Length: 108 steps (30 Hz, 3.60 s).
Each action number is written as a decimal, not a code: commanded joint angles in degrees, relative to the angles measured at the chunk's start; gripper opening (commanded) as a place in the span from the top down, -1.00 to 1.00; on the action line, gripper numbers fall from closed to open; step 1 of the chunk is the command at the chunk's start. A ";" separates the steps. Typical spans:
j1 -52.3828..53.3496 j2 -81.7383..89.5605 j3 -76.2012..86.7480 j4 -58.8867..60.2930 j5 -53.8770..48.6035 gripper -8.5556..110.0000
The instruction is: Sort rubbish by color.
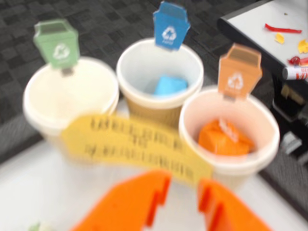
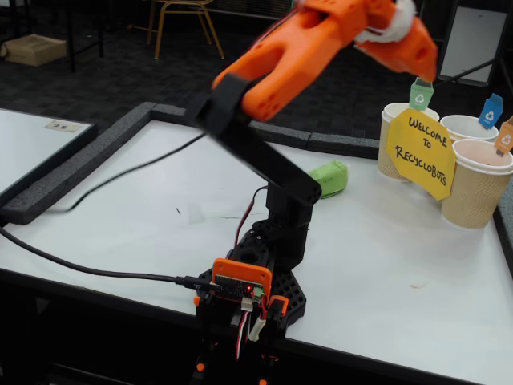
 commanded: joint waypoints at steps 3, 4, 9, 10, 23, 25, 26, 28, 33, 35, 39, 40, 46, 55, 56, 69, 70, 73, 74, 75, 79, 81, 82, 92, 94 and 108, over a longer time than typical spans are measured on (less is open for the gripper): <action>-2.02 16.00 3.16 6.15 1.85 0.85; -2.46 17.58 3.52 7.38 2.46 0.85; -5.19 22.94 2.37 15.56 3.16 0.85; -5.63 23.29 1.58 17.14 3.34 0.85; -12.22 25.05 -1.85 24.87 5.19 0.85; -14.77 25.05 -1.85 24.96 6.59 0.85; -16.08 25.05 -1.85 25.14 7.12 0.85; -18.02 24.96 -1.85 25.14 7.73 0.85; -22.06 24.70 -1.32 25.14 7.82 0.85; -24.17 24.52 -0.79 25.05 7.82 0.85; -26.54 23.03 0.70 24.08 7.82 0.85; -26.81 22.59 1.41 23.55 7.82 0.85; -25.93 16.44 5.01 18.54 7.82 0.85; -24.08 -2.90 5.36 8.88 7.82 0.85; -24.08 -5.10 5.10 8.09 7.82 0.85; -23.64 -31.46 -0.44 -0.09 9.76 0.85; -23.64 -32.96 -1.05 -0.97 10.55 0.85; -23.82 -36.12 -2.64 -3.52 13.62 0.85; -23.91 -36.47 -2.64 -5.19 15.56 0.85; -23.99 -36.65 -2.64 -6.86 17.40 0.85; -25.22 -37.09 -2.64 -10.99 24.17 0.85; -26.28 -37.71 -2.64 -11.34 24.96 0.85; -26.89 -38.06 -2.64 -11.51 25.31 0.85; -30.23 -40.61 -1.14 -14.15 29.44 0.71; -29.36 -40.96 -1.14 -14.50 29.44 0.61; -19.86 -43.07 -5.54 -9.14 25.58 0.50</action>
